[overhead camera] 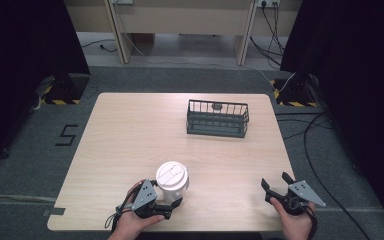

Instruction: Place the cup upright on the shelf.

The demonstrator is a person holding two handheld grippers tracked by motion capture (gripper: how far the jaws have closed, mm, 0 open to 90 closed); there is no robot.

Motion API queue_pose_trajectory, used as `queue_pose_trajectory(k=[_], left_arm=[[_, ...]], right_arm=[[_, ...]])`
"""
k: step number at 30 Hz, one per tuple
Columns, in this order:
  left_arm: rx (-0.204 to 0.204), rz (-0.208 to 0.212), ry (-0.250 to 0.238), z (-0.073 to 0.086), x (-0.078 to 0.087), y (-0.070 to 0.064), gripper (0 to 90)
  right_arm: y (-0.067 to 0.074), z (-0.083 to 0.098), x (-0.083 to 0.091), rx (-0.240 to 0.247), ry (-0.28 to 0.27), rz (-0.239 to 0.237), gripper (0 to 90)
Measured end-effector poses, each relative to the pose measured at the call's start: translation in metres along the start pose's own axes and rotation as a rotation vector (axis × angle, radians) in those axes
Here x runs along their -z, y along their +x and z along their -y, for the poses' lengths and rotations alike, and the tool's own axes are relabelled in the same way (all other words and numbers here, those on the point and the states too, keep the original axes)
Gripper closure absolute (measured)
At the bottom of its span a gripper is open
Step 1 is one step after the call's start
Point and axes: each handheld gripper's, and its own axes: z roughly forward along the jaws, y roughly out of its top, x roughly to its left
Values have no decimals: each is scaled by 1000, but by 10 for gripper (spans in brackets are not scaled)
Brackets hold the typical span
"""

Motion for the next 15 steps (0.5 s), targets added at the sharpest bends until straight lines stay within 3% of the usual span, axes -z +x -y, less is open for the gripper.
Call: queue_pose_trajectory(k=[15], left_arm=[[-9,4,2,-2,-5,1,176]], right_arm=[[0,0,0,2,1,2,178]])
